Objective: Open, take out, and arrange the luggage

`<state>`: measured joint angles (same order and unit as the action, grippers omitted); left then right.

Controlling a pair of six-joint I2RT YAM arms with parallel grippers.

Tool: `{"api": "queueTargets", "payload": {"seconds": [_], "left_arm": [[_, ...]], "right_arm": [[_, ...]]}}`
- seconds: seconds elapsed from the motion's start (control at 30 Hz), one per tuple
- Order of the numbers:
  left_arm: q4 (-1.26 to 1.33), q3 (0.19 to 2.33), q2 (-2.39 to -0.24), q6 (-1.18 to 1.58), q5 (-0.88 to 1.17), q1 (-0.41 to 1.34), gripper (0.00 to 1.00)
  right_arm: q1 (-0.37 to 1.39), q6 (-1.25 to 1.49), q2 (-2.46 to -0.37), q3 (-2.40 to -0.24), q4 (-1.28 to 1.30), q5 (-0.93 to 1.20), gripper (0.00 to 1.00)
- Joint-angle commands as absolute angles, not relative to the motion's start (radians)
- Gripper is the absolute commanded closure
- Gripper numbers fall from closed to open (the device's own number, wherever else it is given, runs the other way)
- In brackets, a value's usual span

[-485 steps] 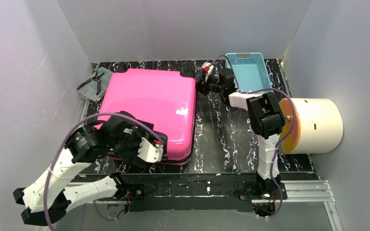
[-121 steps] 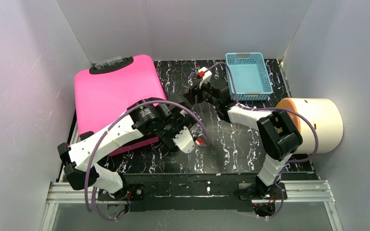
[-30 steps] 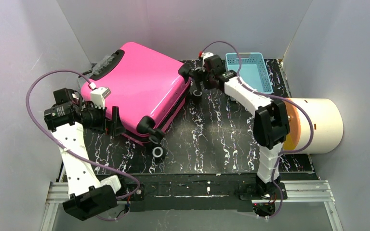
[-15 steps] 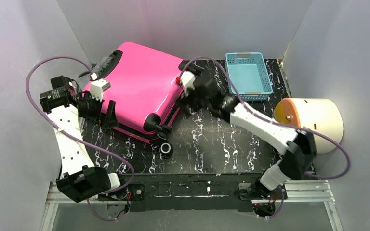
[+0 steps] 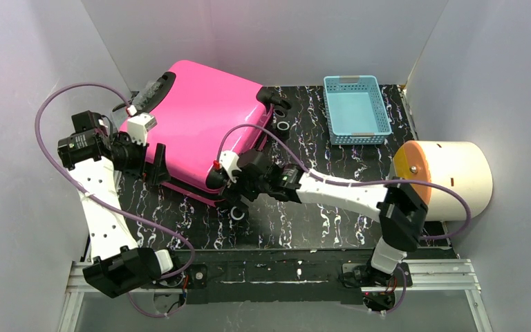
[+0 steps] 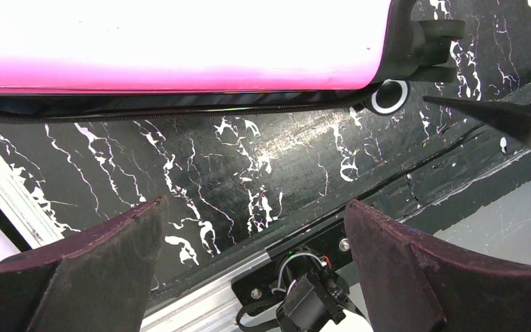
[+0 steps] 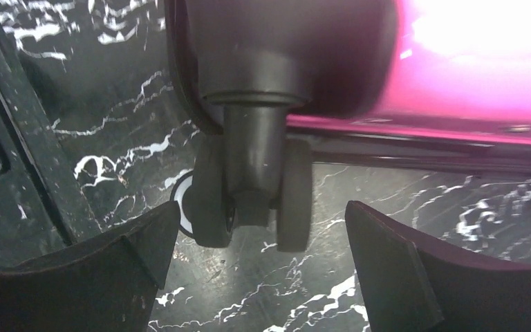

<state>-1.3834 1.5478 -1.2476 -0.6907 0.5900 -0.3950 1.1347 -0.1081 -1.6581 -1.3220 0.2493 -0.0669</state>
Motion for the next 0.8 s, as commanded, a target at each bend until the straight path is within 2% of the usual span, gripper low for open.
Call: {"api": "queueTargets", "payload": {"seconds": [0.0,0.2,0.33,0.37,0.53,0.63,0.67,0.77], "left_arm": [[-1.391,1.526,-1.216,-0.698,0.598,-0.394,0.02],[-1.390,1.499,-1.220,-0.708,0.625,-0.395,0.02],[-1.388,1.488,-1.212,-0.714,0.624,-0.395,0.03],[-1.388,1.485,-1.211,-0.718,0.623,-0.394,0.03],[-1.388,1.477,-1.203,-0.740,0.623,-0.394,0.03],[-1.387,1.458,-1.191,-0.785,0.636,-0.394,0.05],[-1.385,1.454,-1.189,-0.797,0.640,-0.395,0.05],[-1.381,1.465,-1.198,-0.819,0.657,-0.394,0.05]], "right_arm": [[1.148,-0.074,-1.698,-1.378,0.252,-0.025,0.02],[1.149,-0.030,-1.791,-1.415,0.206,-0.088,0.02],[1.149,-0.025,-1.843,-1.464,0.226,-0.105,0.11],[1.149,-0.025,-1.848,-1.477,0.232,-0.091,0.17],[1.148,-0.008,-1.840,-1.553,0.294,-0.050,0.70],[1.147,-0.012,-1.825,-1.624,0.351,-0.024,0.92],[1.144,-0.011,-1.824,-1.650,0.368,-0.016,0.97],[1.107,0.036,-1.827,-1.746,0.410,0.075,0.99]]}}
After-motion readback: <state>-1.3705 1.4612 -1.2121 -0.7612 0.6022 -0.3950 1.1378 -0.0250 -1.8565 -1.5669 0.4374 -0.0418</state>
